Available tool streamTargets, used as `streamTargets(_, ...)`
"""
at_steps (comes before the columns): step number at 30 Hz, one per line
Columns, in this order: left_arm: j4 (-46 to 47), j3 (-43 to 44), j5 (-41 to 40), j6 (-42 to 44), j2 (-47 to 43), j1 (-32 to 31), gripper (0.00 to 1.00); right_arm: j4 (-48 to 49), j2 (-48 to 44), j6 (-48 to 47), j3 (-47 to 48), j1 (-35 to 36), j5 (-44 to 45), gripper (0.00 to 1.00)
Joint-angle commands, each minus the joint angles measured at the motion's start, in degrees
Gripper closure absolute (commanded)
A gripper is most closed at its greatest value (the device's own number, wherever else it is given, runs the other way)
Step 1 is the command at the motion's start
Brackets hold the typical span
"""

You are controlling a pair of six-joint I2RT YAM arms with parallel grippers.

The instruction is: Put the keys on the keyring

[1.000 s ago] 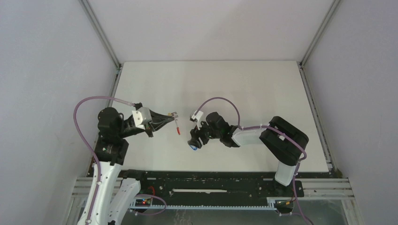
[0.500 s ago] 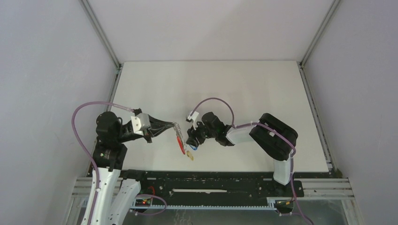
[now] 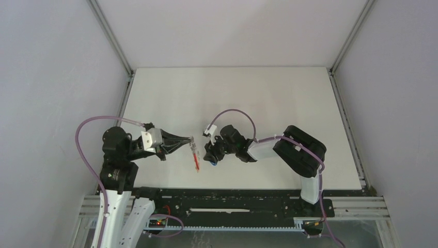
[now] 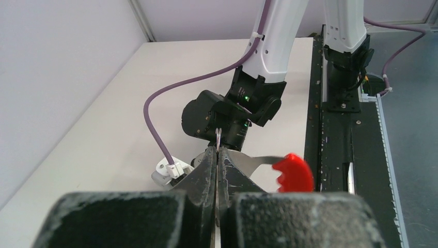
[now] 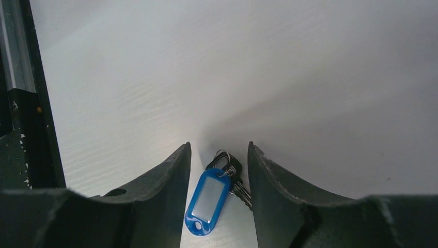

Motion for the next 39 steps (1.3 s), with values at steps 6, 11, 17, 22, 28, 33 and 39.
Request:
streamTargets(6, 2.54, 3.20, 1.30, -2.71, -0.60, 0.66, 1.00, -1.90, -3.97, -1.02, -2.14, -0.33, 1.04, 0.41)
streamTargets(11, 2.91, 3.14, 1.34, -3.33, -1.05, 0.59, 1.00, -2.35, -3.72, -1.02, -2.50, -1.00, -0.30, 0.50)
streamTargets(17, 2.99, 3.02, 1.42, -3.50, -1.15, 0.58, 1.00, -2.10, -3.11, -1.02, -2.51, -0.83, -1.62, 0.73)
streamTargets(22, 3.16, 2.52, 1.45, -3.50, -1.19, 0.52, 1.00, -1.98, -3.82, -1.02, -2.51, -1.20, -2.59, 0.96)
streamTargets(28, 3.24, 1.96, 1.47, -3.33, -1.15, 0.55, 1.00, -4.10, -9.03, -0.12, -2.51, -3.42, -5.30, 1.00)
streamTargets(33, 3.24, 1.76, 1.50, -3.17, -1.40, 0.57, 1.00, -7.81, -14.10, 0.17, -2.74, -4.13, -5.81, 1.00)
streamTargets(39, 3.26, 1.44, 2.03, -2.89, -1.33, 0.58, 1.00, -8.39, -16.38, 2.81, -7.21, -4.38, 2.06, 1.00)
